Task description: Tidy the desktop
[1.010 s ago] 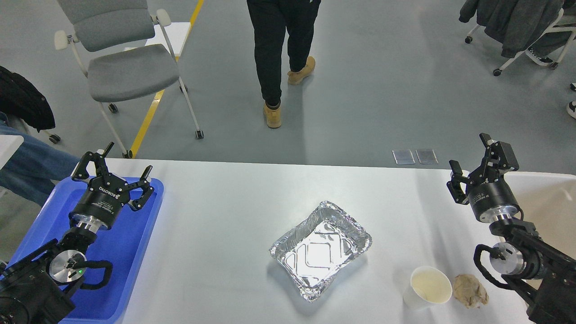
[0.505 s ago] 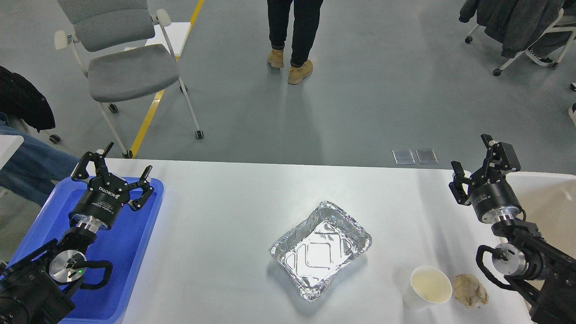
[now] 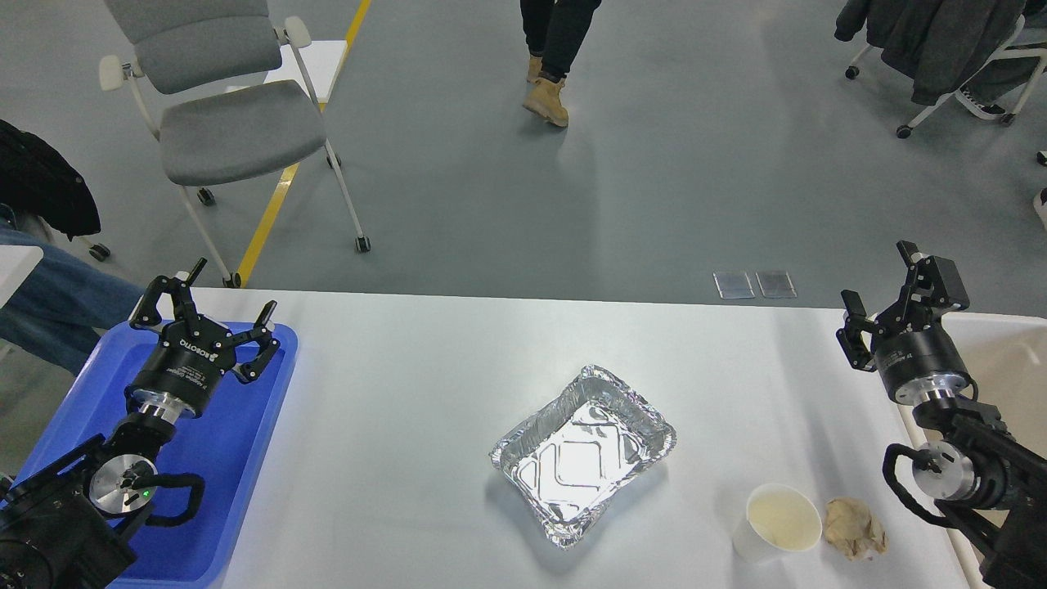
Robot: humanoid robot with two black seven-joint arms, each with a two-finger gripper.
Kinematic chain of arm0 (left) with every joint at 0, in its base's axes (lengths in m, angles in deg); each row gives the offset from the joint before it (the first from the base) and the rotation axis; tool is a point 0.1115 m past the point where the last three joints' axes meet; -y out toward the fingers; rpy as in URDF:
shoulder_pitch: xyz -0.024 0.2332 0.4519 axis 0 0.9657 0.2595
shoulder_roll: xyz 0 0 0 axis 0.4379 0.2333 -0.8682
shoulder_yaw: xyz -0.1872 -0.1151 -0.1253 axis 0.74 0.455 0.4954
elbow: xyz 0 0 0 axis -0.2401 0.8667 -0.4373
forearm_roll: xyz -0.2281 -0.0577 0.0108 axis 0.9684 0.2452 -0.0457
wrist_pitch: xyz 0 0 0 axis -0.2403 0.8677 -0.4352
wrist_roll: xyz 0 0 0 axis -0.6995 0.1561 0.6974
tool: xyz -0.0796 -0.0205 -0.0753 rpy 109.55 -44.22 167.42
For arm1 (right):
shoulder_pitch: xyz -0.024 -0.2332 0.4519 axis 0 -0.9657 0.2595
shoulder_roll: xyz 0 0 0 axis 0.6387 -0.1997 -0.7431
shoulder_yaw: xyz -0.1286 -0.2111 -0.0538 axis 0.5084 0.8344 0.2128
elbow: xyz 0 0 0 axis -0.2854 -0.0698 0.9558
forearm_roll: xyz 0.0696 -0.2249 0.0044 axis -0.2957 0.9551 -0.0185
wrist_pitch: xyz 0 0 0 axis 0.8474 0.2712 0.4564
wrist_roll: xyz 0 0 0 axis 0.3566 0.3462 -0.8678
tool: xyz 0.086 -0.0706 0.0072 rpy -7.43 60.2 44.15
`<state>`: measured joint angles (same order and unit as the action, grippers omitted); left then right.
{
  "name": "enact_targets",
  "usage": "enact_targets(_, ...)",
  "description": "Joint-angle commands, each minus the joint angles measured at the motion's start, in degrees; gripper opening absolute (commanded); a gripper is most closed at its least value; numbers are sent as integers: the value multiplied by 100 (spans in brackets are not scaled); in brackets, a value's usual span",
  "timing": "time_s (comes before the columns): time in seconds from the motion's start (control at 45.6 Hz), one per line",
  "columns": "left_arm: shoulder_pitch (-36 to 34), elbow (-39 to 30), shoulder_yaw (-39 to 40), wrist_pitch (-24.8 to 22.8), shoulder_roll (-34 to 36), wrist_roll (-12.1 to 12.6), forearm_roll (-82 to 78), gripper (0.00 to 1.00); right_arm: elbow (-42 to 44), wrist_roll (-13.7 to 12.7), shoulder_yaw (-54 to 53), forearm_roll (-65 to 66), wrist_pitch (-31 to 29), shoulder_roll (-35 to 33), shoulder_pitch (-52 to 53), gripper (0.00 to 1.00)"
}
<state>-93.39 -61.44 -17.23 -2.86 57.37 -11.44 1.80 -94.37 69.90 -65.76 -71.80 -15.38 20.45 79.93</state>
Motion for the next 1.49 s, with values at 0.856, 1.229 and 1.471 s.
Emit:
enact_targets(0.856, 0, 5, -1, 0, 0, 2, 0, 99, -309, 127, 876, -115, -210, -1583, 52, 100)
enact_targets(1.229, 0, -4, -1, 0, 9, 2, 0, 99, -652, 92, 2765, -1, -789, -3701, 1264, 100)
enact_targets(1.471, -9, -4, -1, 0, 0, 2, 0, 99, -1364, 65, 4470, 780, -922, -4730, 2837, 100)
